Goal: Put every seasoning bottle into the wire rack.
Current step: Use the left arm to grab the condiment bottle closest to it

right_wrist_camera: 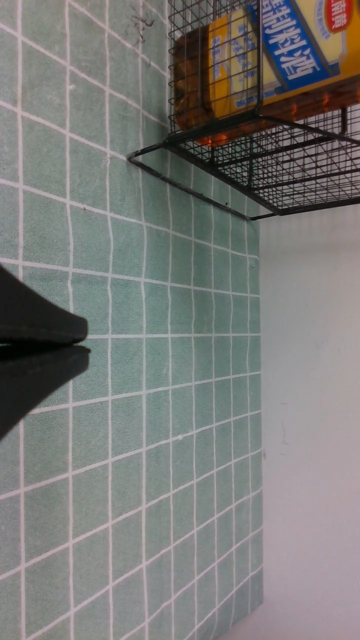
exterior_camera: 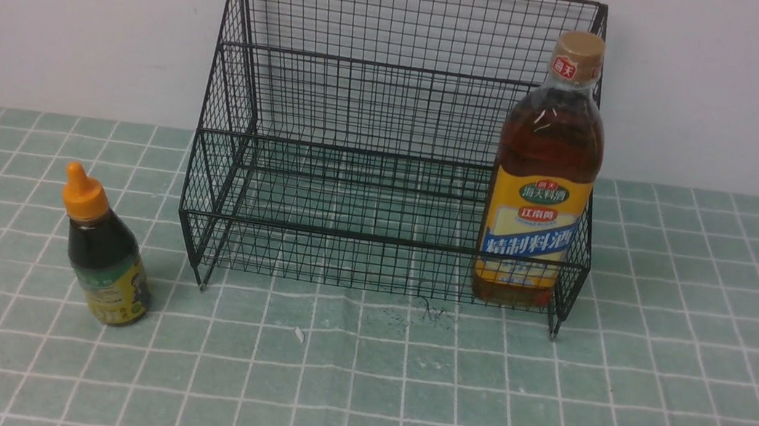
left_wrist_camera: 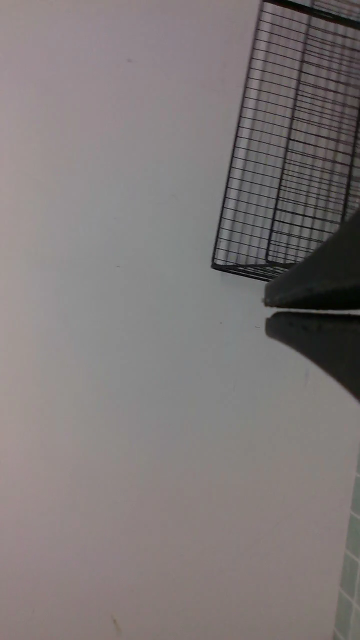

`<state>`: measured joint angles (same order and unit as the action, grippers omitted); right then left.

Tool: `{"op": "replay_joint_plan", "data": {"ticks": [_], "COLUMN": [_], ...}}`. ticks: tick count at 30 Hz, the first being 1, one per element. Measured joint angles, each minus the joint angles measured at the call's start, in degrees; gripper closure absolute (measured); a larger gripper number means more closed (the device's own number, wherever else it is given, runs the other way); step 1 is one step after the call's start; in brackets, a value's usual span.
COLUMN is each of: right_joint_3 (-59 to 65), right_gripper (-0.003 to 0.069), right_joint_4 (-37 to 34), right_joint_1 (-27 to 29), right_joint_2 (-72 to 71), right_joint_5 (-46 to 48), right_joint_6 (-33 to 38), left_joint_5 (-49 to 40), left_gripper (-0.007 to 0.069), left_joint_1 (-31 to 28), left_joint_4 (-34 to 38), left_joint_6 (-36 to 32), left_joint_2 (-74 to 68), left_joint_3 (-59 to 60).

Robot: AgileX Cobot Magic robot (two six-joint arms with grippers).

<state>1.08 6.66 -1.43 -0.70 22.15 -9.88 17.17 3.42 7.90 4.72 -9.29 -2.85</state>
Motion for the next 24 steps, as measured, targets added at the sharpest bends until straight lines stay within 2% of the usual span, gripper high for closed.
{"op": "replay_joint_plan", "data": {"ticks": [2, 7, 11, 15, 18, 24], "right_joint_3": [0.0, 0.0, 0.0, 0.0, 0.0, 0.0], "right_gripper": [0.0673, 0.0673, 0.0673, 0.0673, 0.0673, 0.0673], "right_joint_4": [0.0, 0.0, 0.0, 0.0, 0.0, 0.0], "right_joint_1": [0.0, 0.0, 0.0, 0.0, 0.0, 0.0], "right_joint_2": [0.0, 0.0, 0.0, 0.0, 0.0, 0.0], "right_joint_5": [0.0, 0.0, 0.0, 0.0, 0.0, 0.0], "right_joint_6": [0.0, 0.0, 0.0, 0.0, 0.0, 0.0], "left_joint_5": [0.0, 2.5, 7.8, 13.1, 16.0, 23.0], "left_gripper": [0.0608, 0.0514, 0.0347, 0.0211, 0.0144, 0.0103], "left_joint_1": [0.0, 0.0, 0.0, 0.0, 0.0, 0.0], "left_joint_4": [-1.9, -4.7, -7.6, -9.3, -9.6, -9.7], "left_joint_6": [0.0, 1.3, 2.2, 3.3, 3.6, 3.7], "left_joint_2": [-4.6, -19.3, -34.0, -44.8, -51.5, -65.2], "left_joint_3": [-1.6, -5.9, -10.6, -14.1, -16.1, -19.6]}}
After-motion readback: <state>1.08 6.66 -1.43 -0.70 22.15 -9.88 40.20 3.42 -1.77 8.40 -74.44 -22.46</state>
